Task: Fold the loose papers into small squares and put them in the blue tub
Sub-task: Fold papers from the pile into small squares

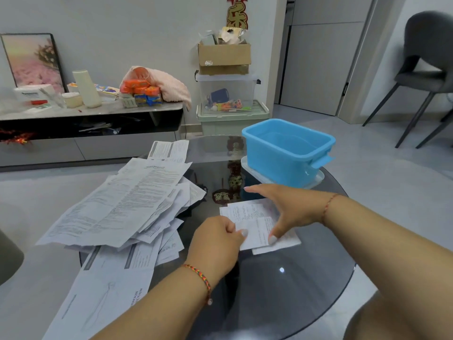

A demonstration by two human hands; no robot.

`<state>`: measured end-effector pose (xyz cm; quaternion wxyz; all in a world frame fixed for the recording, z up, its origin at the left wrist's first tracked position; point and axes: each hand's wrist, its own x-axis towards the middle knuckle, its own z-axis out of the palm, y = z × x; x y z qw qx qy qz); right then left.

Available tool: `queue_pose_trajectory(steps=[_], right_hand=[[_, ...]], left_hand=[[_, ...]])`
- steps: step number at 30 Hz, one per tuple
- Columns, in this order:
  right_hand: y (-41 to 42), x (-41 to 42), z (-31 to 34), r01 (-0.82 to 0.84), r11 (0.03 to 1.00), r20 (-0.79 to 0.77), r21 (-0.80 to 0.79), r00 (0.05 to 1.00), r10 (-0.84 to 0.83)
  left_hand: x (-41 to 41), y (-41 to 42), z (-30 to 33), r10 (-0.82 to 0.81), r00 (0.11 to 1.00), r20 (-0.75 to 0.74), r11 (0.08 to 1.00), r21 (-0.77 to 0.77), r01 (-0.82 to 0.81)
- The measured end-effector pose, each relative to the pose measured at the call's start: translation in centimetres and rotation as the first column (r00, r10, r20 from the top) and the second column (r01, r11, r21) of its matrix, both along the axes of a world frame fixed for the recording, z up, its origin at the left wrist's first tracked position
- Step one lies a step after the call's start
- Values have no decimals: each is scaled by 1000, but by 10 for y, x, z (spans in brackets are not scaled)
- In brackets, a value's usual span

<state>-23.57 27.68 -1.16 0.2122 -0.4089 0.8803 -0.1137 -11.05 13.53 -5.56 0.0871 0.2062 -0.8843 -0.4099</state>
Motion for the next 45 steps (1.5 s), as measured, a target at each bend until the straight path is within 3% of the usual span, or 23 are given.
queue_pose_trajectory(steps=[4,7,11,18,24,31,33,36,39,43,45], right_hand=[[-20,-14,-12,-33,989,-36,142,999,38],[-29,-15,-11,-4,977,-110,215,993,28],[-31,-10,-12,9,973,-142,231,990,25],[-25,10,-10,62,998,-106,2,992,-61],[-20,28,3,18,965,-245,-262,966,-85],[-17,32,-5,-122,930,-353,-345,935,-8],[-12,30,-8,-88,915,-366,-393,928,-68],[-2,27,-21,140,884,-134,-446,966,-221],[-3,28,-36,245,826,128,-508,970,-209],[-6,28,-35,292,725,241,-623,954,-177],[-6,31,-36,260,752,229,-605,962,-149]], left_hand=[[-10,3,-6,108,987,116,964,-255,-76],[-20,-1,-7,133,984,121,970,-221,-104],[-28,2,-7,33,997,76,999,-15,-32],[-20,1,-2,-27,999,-30,984,177,32],[-15,-2,4,72,967,-243,967,256,-8],[-14,-6,1,41,972,-232,945,325,38],[-12,-8,-4,51,969,-240,948,317,29],[-8,-6,-10,59,966,-250,938,344,32],[-8,0,-8,50,964,-262,911,409,64],[-9,3,-5,57,960,-274,908,413,64],[-8,4,-7,47,963,-267,924,377,59]])
